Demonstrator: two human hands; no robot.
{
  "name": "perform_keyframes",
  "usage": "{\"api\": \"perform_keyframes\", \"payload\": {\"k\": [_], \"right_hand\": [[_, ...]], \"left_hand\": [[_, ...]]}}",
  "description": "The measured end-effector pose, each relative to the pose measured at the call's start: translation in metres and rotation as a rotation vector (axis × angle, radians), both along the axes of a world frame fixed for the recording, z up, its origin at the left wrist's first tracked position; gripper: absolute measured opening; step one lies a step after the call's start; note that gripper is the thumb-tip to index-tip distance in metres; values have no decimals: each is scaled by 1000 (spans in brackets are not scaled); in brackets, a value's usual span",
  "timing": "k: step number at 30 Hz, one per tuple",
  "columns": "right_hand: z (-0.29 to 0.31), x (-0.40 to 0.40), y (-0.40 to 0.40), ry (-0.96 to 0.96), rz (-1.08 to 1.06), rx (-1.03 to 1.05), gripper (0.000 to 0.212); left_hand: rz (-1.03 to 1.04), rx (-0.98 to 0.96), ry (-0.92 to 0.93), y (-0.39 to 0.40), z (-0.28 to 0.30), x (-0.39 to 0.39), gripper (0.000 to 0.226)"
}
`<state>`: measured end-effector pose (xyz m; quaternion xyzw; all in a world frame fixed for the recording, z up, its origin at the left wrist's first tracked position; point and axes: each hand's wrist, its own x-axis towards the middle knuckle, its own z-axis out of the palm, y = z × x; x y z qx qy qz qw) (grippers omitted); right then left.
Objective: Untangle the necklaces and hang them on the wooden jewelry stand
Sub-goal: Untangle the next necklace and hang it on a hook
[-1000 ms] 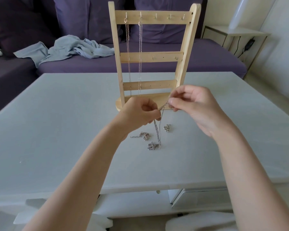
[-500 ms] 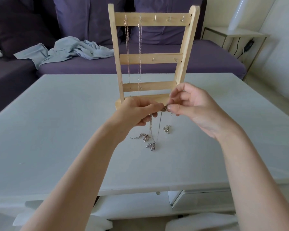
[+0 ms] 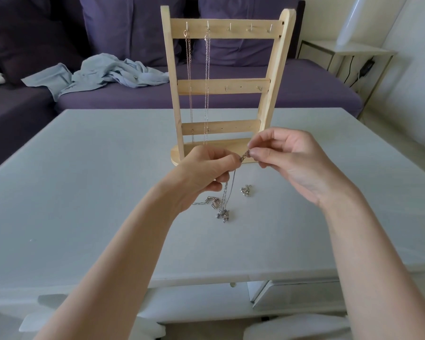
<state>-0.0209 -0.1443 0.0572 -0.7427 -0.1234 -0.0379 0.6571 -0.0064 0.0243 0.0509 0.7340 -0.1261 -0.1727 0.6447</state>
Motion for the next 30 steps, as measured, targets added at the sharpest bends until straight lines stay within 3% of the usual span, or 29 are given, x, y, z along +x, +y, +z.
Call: {"api": "perform_keyframes", "payload": {"k": [6,10,17,24,30], "right_hand": [[1,-1,-1,-1,0,17,28],[0,-1,-1,4,-1,39,28],[0,-1,-2,25,69,130,19],[-1,-1,1,12,22,115,23],[-2,-1,7,-15,5,145,23]], "left_hand": [[-81,-3,28,2,0,2,29],[-112,63,7,0,1,-1,14],[-106,-56,12,1,3,-2,28],[-18,19,-25,2,2,-1,18],[-76,39,87,5,5,-3,22]]}}
